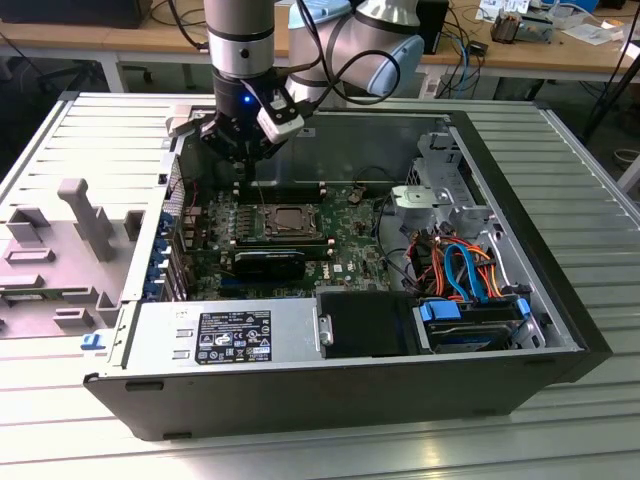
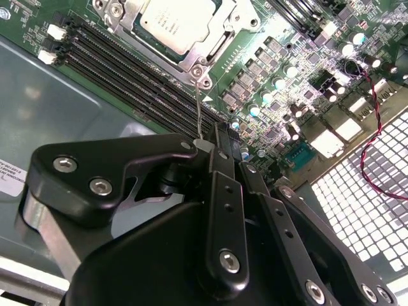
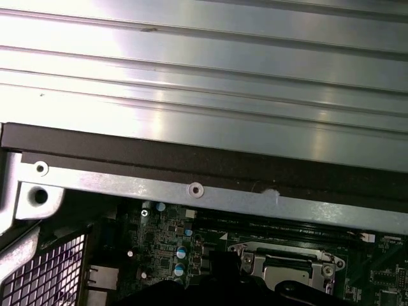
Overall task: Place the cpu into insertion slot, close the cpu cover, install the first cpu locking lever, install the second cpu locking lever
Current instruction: 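Install the first cpu locking lever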
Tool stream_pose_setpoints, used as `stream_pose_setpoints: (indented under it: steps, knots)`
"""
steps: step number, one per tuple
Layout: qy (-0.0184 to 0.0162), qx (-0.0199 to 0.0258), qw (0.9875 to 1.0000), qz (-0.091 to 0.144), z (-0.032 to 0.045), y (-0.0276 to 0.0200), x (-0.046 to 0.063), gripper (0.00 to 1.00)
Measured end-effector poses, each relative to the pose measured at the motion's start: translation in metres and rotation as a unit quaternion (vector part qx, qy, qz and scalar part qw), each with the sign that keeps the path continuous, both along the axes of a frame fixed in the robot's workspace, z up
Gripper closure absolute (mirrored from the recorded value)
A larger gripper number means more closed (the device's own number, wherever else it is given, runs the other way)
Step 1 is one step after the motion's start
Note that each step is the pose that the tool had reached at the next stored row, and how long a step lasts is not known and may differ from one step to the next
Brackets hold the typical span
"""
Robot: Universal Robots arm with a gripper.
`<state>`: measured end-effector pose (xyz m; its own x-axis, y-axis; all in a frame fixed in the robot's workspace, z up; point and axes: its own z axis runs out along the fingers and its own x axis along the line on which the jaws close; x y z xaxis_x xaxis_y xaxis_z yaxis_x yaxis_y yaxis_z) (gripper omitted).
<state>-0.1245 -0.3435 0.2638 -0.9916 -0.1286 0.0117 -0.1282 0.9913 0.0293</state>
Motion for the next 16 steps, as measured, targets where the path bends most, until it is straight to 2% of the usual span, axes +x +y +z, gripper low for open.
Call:
stream_pose_setpoints:
  steps: [11, 16]
  knots:
    - [-0.0001, 0.0001, 1.0000, 0.004, -0.0005, 0.0001, 0.0013, 0.89]
    - [0.0001, -0.0001, 1.0000, 0.007, -0.0016, 0.0001, 0.0058, 0.89]
